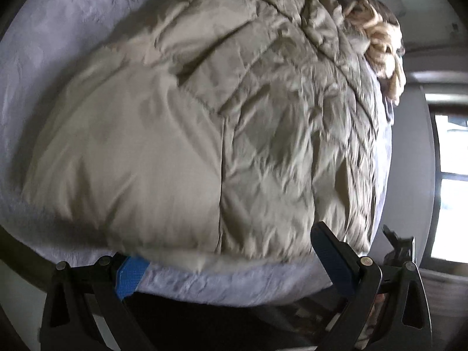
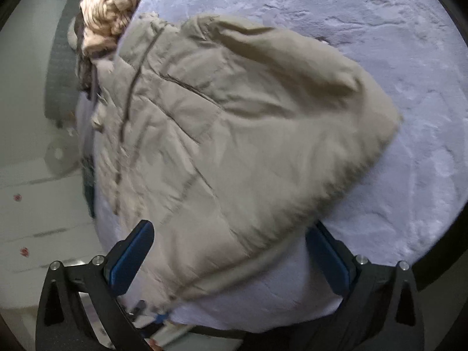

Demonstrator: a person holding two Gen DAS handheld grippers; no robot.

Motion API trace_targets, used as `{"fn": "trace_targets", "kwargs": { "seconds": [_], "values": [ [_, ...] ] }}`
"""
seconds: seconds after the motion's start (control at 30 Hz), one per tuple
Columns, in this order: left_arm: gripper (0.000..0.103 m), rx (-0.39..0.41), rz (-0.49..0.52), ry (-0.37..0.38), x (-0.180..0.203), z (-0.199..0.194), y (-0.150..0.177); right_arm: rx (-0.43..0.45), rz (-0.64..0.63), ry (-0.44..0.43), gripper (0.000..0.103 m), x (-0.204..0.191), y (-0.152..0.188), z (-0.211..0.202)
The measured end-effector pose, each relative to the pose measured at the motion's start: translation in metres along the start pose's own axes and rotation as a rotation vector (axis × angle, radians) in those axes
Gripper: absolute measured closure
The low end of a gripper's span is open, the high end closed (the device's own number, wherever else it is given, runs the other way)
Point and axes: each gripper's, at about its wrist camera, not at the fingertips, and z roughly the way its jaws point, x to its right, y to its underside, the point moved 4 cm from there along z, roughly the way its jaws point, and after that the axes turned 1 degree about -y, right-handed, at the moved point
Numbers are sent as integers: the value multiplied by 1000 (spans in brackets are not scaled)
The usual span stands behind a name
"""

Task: Fold large clothes
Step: 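Grasp the coat hem with the left tool while the right tool grasps beside it, then lift the held hem with both tools, fold it over toward the collar, open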

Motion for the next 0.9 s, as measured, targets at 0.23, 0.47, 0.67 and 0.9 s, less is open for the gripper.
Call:
{"fn": "trace_targets", "kwargs": {
  "seconds": [0.23, 0.47, 0.67, 0.9],
  "values": [
    [11, 85, -4, 9, 12, -3, -21, -28, 33, -110, 0, -16, -10, 6],
    [88, 124, 83, -37, 18, -20, -35, -42, 21, -93, 10, -29, -18, 3],
    [88, 212, 173, -35, 42, -52, -47, -55, -41, -13, 94, -40, -27, 3],
    [88, 321, 214, -14, 78, -84, -78, -2, -236, -19, 94, -98, -47, -18]
  ]
}}
